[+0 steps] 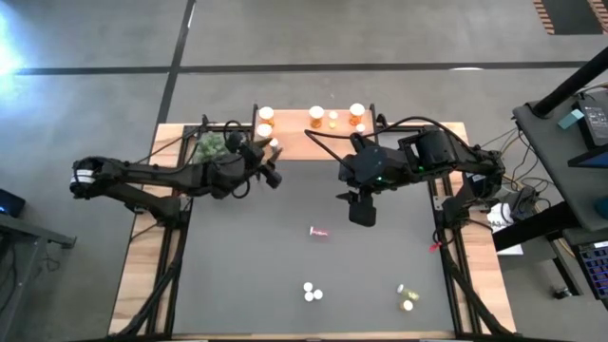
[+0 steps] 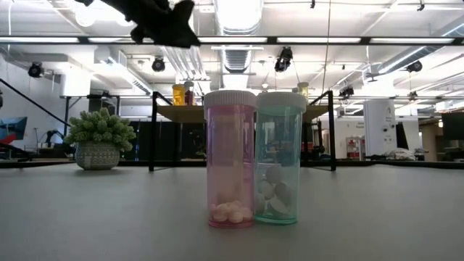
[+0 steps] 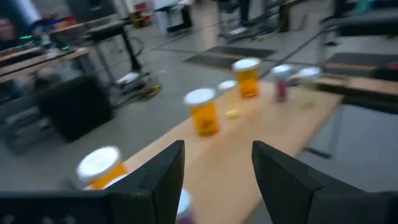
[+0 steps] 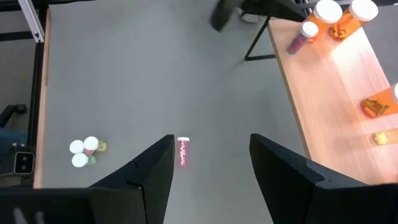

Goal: Pick and place medicine bottles onto shelf by color
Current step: Put the small yellow pill bottle on the shelf

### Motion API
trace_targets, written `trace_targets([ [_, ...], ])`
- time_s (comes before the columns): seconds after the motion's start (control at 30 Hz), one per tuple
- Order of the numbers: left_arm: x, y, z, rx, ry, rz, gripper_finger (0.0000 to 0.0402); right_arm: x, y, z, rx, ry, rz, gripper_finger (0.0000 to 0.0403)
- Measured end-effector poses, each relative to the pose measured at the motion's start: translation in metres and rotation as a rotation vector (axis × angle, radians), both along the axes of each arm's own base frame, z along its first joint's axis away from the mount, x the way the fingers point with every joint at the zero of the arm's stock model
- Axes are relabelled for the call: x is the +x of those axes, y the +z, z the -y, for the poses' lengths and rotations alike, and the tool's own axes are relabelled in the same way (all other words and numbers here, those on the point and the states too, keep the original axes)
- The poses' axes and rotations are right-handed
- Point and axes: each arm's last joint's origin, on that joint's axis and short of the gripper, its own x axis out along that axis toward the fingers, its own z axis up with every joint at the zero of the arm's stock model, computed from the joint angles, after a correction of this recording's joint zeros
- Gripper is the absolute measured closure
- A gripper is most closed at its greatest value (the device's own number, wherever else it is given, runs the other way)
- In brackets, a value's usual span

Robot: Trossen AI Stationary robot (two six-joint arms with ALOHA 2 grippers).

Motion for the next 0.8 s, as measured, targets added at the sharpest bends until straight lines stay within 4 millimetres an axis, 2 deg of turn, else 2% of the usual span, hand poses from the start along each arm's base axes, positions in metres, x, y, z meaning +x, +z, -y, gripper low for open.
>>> trace_targets([
  [0.23,-0.001,0.011,0.023,-0.044,-0.233,0.059,0.023,0.0,0.0,0.0,0.0,0.001,0.0,0.0204],
  [0.43,0.003,0.013,0.043,-0.213,-0.43,0.194,0.023,0.0,0.0,0.0,0.0,0.0,0.0,0.0204],
  [0.57,0.003,0.01,0.057,-0.245,-0.562,0.164,0.023,0.0,0.0,0.0,0.0,0.0,0.0,0.0204],
  [0.8,0.005,-0.001,0.076,-0.349,-0.933,0.048,0.023,0.0,0.0,0.0,0.0,0.0,0.0,0.0204],
])
